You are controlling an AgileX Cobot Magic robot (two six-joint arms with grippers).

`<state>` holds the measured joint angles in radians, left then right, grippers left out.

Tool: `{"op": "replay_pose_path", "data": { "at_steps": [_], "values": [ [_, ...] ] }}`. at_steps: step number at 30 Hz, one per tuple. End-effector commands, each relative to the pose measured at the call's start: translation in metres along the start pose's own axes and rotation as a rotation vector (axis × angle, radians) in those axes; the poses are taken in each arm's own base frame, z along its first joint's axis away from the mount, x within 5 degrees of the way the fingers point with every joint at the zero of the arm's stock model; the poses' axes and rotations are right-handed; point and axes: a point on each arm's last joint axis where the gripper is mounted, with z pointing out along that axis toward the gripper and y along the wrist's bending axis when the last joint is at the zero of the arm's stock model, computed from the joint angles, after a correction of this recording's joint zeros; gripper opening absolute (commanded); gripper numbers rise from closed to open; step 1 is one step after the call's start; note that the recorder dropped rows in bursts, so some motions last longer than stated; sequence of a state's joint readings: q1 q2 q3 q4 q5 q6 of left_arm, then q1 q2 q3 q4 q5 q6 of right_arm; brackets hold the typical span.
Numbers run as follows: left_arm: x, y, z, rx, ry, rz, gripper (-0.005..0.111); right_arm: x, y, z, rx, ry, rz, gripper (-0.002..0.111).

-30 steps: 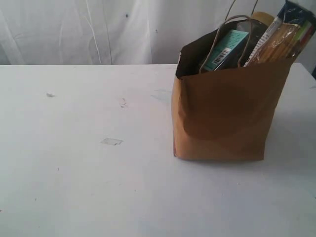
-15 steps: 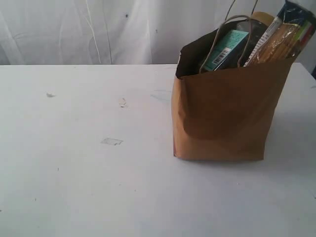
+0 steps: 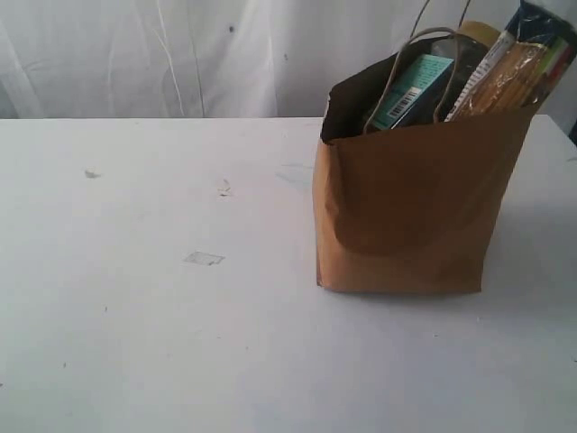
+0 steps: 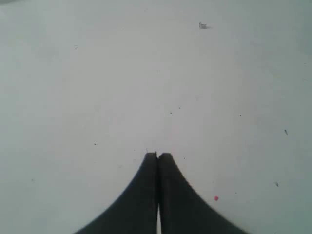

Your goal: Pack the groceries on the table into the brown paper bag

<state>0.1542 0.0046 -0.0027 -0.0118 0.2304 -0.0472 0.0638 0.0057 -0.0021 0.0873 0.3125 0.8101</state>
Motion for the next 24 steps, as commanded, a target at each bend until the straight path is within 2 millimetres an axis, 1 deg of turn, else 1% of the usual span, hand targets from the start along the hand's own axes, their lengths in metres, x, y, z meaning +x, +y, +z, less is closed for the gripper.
{"op": "replay_pose_path", "data": {
  "at_steps": [1, 2, 4, 6, 7, 9, 10, 11, 13, 24],
  "values": [
    [0.001, 0.000, 0.000, 0.005, 0.000, 0.002, 0.000, -0.005, 0.005, 0.000, -0.030, -0.094, -0.196, 0.000],
    [0.001, 0.000, 0.000, 0.005, 0.000, 0.002, 0.000, -0.011, 0.007, -0.001, -0.032, -0.167, -0.300, 0.000],
    [0.001, 0.000, 0.000, 0.005, 0.000, 0.002, 0.000, -0.020, 0.011, -0.003, -0.031, -0.289, -0.432, 0.000],
    [0.001, 0.000, 0.000, 0.005, 0.000, 0.002, 0.000, -0.024, 0.012, -0.005, 0.006, -0.341, -0.593, 0.000],
    [0.001, 0.000, 0.000, 0.005, 0.000, 0.002, 0.000, -0.022, 0.010, -0.004, 0.043, -0.320, -0.701, 0.000],
    [0.001, 0.000, 0.000, 0.005, 0.000, 0.002, 0.000, -0.015, 0.001, -0.002, 0.125, -0.202, -0.863, 0.000],
    [0.001, 0.000, 0.000, 0.005, 0.000, 0.002, 0.000, -0.010, -0.005, -0.001, 0.164, -0.115, -0.885, 0.000],
    [0.001, 0.000, 0.000, 0.005, 0.000, 0.002, 0.000, -0.008, -0.008, -0.001, 0.183, -0.074, -0.898, 0.000],
    [0.001, 0.000, 0.000, 0.005, 0.000, 0.002, 0.000, -0.010, -0.006, -0.001, 0.175, -0.110, -0.924, 0.000],
    [0.001, 0.000, 0.000, 0.005, 0.000, 0.002, 0.000, -0.009, -0.009, -0.001, 0.195, -0.080, -0.931, 0.000]
  ]
}}
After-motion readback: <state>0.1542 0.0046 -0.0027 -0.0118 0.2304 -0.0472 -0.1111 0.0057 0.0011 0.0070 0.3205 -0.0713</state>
